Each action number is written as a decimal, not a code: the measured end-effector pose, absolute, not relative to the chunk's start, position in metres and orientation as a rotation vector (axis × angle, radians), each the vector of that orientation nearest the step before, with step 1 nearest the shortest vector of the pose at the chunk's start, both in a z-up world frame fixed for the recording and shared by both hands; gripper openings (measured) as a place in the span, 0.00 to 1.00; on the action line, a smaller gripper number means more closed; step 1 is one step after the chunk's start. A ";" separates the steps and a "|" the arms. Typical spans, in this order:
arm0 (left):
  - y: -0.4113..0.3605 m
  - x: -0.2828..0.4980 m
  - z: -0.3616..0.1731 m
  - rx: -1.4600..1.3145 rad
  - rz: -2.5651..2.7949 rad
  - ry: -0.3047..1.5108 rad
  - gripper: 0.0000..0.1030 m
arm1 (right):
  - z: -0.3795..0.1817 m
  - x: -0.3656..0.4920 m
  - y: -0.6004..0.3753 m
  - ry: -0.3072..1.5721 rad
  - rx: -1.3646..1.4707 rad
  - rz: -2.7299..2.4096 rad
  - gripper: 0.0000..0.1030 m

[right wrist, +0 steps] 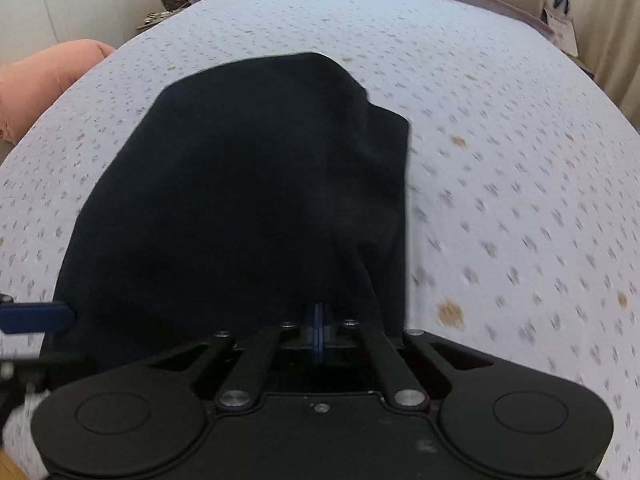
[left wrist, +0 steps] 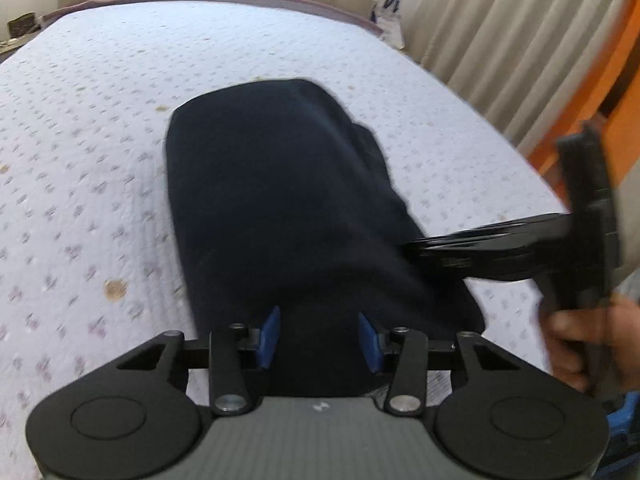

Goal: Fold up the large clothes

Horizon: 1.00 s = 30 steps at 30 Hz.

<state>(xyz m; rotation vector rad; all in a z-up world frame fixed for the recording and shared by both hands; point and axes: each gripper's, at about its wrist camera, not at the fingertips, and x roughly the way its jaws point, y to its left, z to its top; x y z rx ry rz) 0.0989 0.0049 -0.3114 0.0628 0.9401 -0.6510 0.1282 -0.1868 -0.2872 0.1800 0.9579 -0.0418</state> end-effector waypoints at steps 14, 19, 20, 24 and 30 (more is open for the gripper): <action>0.024 0.055 -0.248 0.043 -0.481 1.007 0.44 | -0.271 0.054 -0.208 1.172 0.254 -0.106 0.12; 0.012 0.036 -0.204 0.058 -0.469 0.944 0.46 | -0.234 0.034 -0.204 1.151 0.223 -0.073 0.44; 0.009 0.033 -0.194 0.060 -0.464 0.929 0.47 | -0.225 0.030 -0.201 1.143 0.209 -0.063 0.47; -0.002 0.021 -0.155 0.077 -0.429 0.887 0.49 | -0.188 0.018 -0.197 1.117 0.191 -0.030 0.48; -0.024 0.010 -0.098 0.227 -0.250 0.864 0.50 | -0.115 0.005 -0.190 1.025 0.202 0.025 0.70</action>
